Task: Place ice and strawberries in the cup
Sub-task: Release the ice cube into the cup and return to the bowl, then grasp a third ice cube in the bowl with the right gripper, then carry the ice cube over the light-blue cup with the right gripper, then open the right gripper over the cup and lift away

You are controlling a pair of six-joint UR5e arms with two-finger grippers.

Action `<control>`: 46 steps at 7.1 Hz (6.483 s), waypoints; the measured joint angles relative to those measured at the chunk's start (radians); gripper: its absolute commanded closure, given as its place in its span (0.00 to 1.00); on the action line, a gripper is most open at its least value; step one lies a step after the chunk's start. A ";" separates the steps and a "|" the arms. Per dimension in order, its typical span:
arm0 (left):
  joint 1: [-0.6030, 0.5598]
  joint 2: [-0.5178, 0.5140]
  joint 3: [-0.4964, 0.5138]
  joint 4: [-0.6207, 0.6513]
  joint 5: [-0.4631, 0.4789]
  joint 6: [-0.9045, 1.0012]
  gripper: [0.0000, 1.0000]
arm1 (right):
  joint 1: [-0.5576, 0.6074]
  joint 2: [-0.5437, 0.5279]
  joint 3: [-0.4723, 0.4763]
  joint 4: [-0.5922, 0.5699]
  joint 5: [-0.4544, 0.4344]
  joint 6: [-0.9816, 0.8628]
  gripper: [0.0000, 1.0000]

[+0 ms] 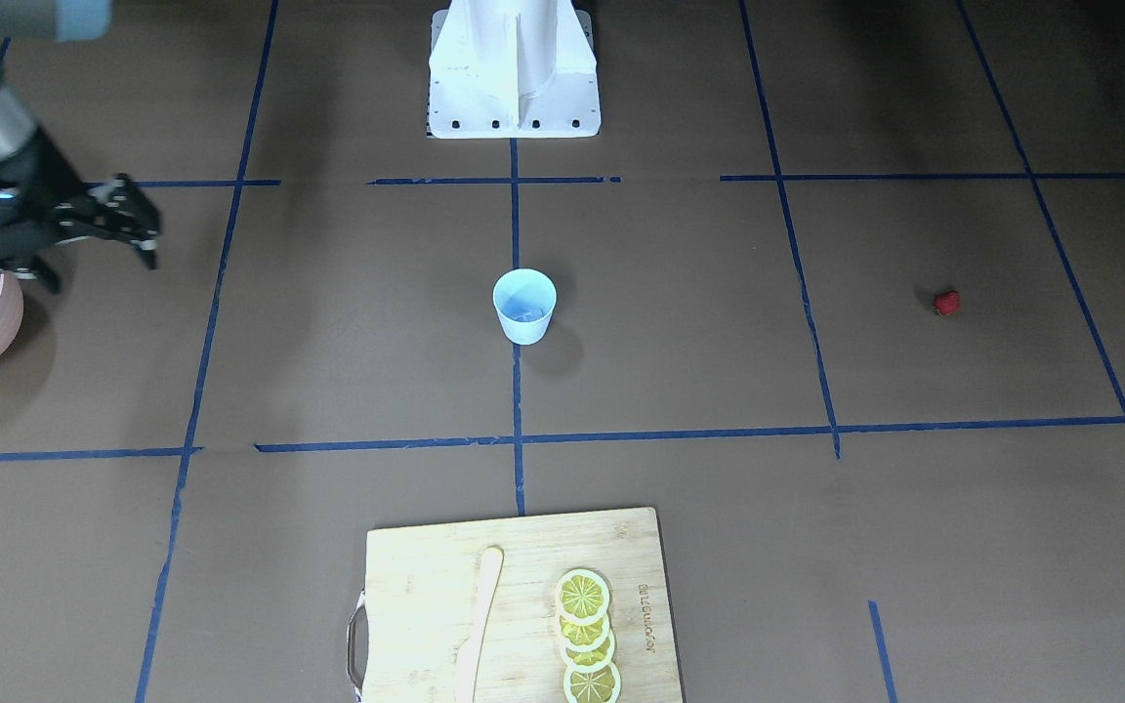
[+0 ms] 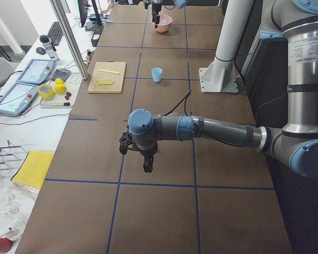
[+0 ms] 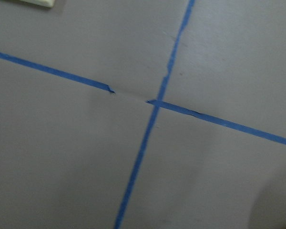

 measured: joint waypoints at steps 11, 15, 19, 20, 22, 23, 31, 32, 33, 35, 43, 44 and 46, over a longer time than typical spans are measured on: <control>0.000 0.001 -0.006 0.000 0.000 -0.002 0.00 | 0.194 -0.320 -0.260 0.401 0.057 -0.480 0.10; 0.000 0.001 -0.006 0.000 0.000 -0.002 0.00 | 0.148 -0.317 -0.291 0.400 0.026 -0.478 0.24; 0.000 0.001 -0.006 0.000 0.000 -0.001 0.00 | 0.134 -0.317 -0.298 0.399 0.021 -0.475 0.41; 0.000 0.000 -0.006 0.000 0.000 0.000 0.00 | 0.128 -0.317 -0.298 0.399 0.022 -0.475 0.72; 0.000 0.000 -0.006 0.000 0.000 0.000 0.00 | 0.123 -0.317 -0.298 0.399 0.022 -0.480 0.94; 0.000 0.000 -0.006 0.000 0.000 0.000 0.00 | 0.123 -0.317 -0.297 0.399 0.022 -0.483 0.96; 0.000 0.003 -0.025 0.000 0.000 -0.002 0.00 | 0.138 -0.146 -0.202 0.366 0.030 0.018 0.96; 0.000 0.003 -0.026 0.000 0.000 -0.002 0.00 | 0.095 -0.073 -0.200 0.333 0.025 0.106 0.96; 0.000 0.003 -0.026 0.000 0.000 -0.002 0.00 | 0.040 0.008 -0.196 0.284 0.011 0.188 0.96; 0.000 0.002 -0.026 0.000 0.000 -0.002 0.00 | -0.119 0.212 -0.178 0.089 -0.092 0.349 0.96; 0.000 0.001 -0.025 0.000 0.000 -0.002 0.00 | -0.551 0.875 -0.455 -0.298 -0.437 0.803 0.39; 0.000 0.001 -0.024 0.000 0.000 -0.002 0.00 | -0.558 0.875 -0.461 -0.298 -0.443 0.804 0.01; 0.000 0.001 -0.024 0.000 0.000 -0.002 0.00 | -0.562 0.864 -0.461 -0.299 -0.454 0.797 0.01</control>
